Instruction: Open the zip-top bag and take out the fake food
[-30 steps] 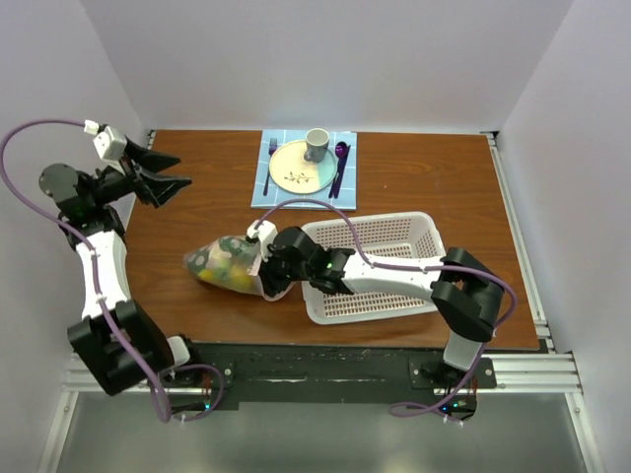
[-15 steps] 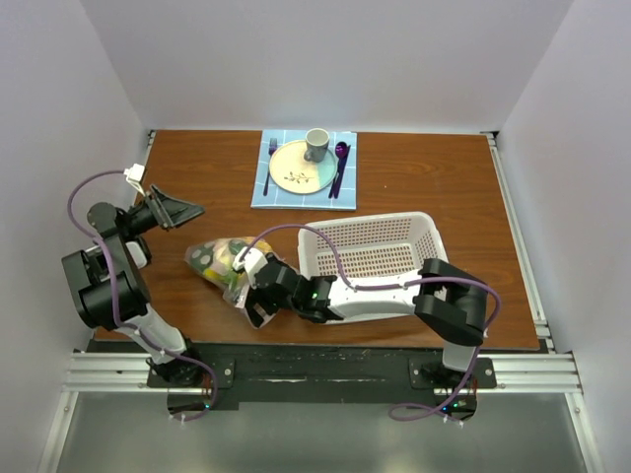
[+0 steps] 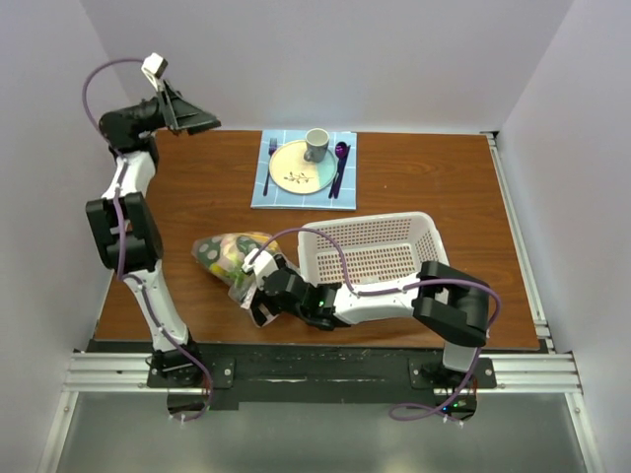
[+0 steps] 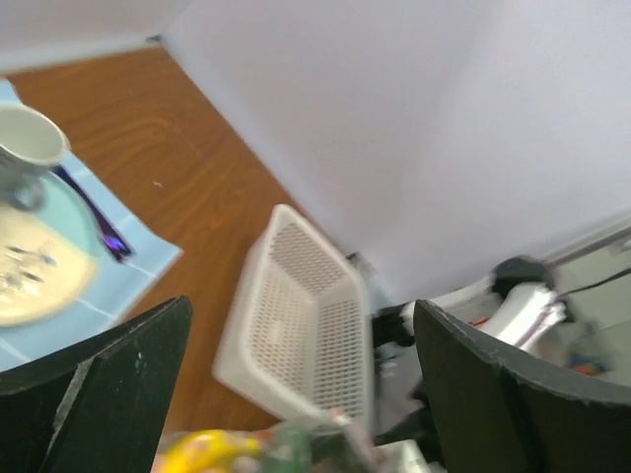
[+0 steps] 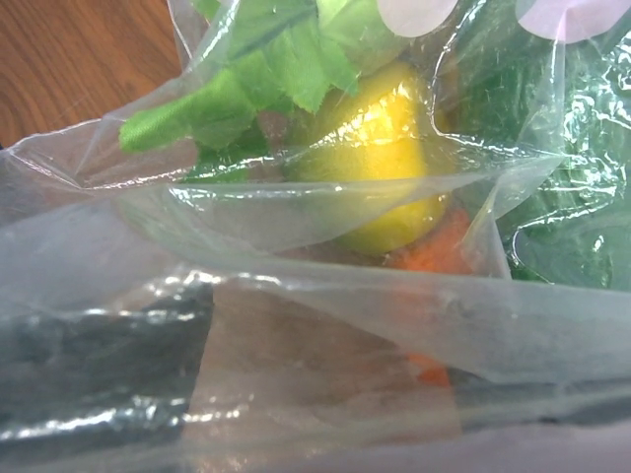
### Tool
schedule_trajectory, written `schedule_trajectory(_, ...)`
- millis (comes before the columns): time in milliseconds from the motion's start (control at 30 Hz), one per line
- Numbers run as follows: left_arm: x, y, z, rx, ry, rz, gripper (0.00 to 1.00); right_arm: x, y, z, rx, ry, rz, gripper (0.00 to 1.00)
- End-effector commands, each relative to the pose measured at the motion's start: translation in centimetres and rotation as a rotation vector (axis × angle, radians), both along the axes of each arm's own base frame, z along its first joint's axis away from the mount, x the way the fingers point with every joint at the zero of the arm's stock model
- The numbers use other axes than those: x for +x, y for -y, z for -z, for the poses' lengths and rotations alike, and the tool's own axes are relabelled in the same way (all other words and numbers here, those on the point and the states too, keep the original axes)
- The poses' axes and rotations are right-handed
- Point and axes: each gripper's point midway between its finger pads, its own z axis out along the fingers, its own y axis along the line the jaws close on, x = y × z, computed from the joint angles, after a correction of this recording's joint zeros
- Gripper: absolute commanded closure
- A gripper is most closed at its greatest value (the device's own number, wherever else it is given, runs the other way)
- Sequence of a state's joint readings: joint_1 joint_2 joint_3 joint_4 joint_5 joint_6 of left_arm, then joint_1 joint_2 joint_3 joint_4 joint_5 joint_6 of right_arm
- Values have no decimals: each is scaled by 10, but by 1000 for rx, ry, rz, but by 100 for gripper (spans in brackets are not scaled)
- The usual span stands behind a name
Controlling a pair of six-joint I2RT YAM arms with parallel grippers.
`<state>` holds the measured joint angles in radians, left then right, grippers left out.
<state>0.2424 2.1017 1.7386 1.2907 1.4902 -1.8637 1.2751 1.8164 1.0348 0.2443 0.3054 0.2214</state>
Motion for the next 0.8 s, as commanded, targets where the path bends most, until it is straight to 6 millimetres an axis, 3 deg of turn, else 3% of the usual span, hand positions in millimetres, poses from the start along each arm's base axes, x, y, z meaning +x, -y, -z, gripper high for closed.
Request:
schedule_trajectory(0, 1, 15, -68, 69, 377, -48, 0, -4, 9, 11, -1, -47, 27, 1)
schedule_trajectory(33, 16, 14, -75, 83, 344, -108, 0, -5, 8, 11, 0, -54, 20, 1)
schedule_trajectory(67, 56, -3, -152, 308, 827, -435, 0, -7, 6, 10, 1, -57, 13, 1)
schedule_trajectory(100, 59, 1, -139, 412, 729, -482, 0, -8, 5, 8, 1, -56, 8, 2)
schedule_trajectory(133, 62, 2, -161, 468, 845, -553, 0, -7, 5, 7, 6, -55, 10, 1)
schedule_trajectory(200, 69, -15, -181, 516, 893, -762, 0, -7, 6, 7, 1, -54, 19, 1)
schedule_trajectory(233, 69, -17, -170, 541, 879, -760, 0, -6, 5, 6, 1, -53, 22, 1)
schedule_trajectory(333, 69, -28, -82, 722, 698, -681, 0, -3, 10, 7, -3, -40, 51, 1)
schedule_trajectory(367, 69, -39, -35, 803, 603, -648, 0, -2, 15, 10, -15, -37, 63, 1)
schedule_trajectory(400, 55, -41, 10, 847, 471, -575, 0, 0, 17, 12, -18, -33, 75, 1)
schedule_trajectory(433, 45, -48, 42, 885, 398, -529, 0, 2, 20, 11, -17, -24, 90, 1)
schedule_trajectory(467, 25, -54, 97, 941, 298, -449, 0, 2, 25, 15, -29, -22, 97, 2)
schedule_trajectory(533, -8, -72, 150, 971, 167, -397, 0, 3, 28, 13, -26, -14, 108, 1)
schedule_trajectory(567, -38, -74, 187, 981, 88, -360, 0, 3, 31, 15, -30, -12, 111, 1)
schedule_trajectory(600, -47, -79, 198, 992, 85, -368, 0, 3, 32, 15, -31, -12, 115, 1)
schedule_trajectory(633, -67, -81, 225, 1008, 26, -353, 0, 2, 32, 15, -29, -12, 113, 1)
schedule_trajectory(767, -79, -83, 233, 1040, 43, -376, 0, 3, 34, 14, -29, -2, 115, 2)
